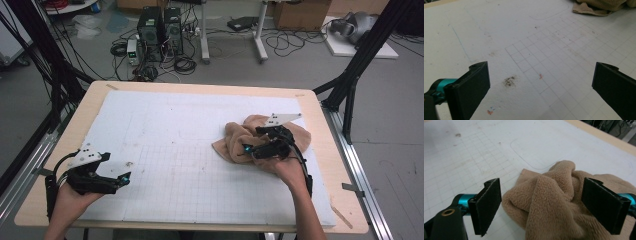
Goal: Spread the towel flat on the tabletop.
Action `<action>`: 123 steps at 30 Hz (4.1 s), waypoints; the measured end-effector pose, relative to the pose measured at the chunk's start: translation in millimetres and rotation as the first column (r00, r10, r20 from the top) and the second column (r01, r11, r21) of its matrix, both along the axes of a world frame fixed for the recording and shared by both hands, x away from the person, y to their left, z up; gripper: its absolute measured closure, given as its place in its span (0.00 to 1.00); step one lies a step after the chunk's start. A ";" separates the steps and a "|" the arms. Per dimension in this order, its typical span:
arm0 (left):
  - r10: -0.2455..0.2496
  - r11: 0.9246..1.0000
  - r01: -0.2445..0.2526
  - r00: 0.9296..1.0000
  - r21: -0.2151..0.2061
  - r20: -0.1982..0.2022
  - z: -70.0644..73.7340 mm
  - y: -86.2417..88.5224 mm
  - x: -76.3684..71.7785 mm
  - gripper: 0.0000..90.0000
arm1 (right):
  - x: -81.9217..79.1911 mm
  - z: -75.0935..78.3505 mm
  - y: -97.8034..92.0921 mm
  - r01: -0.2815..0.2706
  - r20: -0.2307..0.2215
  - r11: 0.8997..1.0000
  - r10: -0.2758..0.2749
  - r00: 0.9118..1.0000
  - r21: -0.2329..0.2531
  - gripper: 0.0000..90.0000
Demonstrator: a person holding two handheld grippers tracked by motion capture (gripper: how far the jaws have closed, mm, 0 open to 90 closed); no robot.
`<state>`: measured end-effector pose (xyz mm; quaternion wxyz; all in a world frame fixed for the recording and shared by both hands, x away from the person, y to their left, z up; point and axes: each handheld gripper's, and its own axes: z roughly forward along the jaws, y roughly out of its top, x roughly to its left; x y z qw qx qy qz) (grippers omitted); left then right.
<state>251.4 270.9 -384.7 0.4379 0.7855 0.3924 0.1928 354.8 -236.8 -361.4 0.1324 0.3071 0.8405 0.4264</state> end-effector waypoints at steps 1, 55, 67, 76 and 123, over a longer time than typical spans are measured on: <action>0.001 1.000 -0.001 1.000 -0.002 0.000 -0.2 0.0 0.0 0.02 | 3.1 -2.4 2.7 -0.008 -0.007 1.000 0.008 1.000 -0.010 0.20; -0.103 0.995 0.103 0.995 0.009 -0.003 -5.4 -40.5 12.4 0.05 | -82.5 15.2 84.7 -0.485 -0.028 0.872 0.488 0.873 0.064 0.54; -0.167 0.986 0.166 0.986 0.014 0.014 -2.2 -83.0 32.7 0.13 | -81.6 25.2 23.5 -0.280 0.028 0.960 0.279 0.960 0.012 0.48; -0.210 0.978 0.210 0.978 0.008 -0.001 -0.5 -111.5 53.9 0.28 | -66.8 -10.5 -11.0 -0.117 0.003 0.993 0.118 0.993 -0.011 0.47; -0.293 0.948 0.305 0.948 0.091 -0.125 -37.1 -172.9 87.0 0.93 | -42.0 -61.9 -27.4 -0.100 -0.122 0.994 0.093 0.988 -0.053 0.93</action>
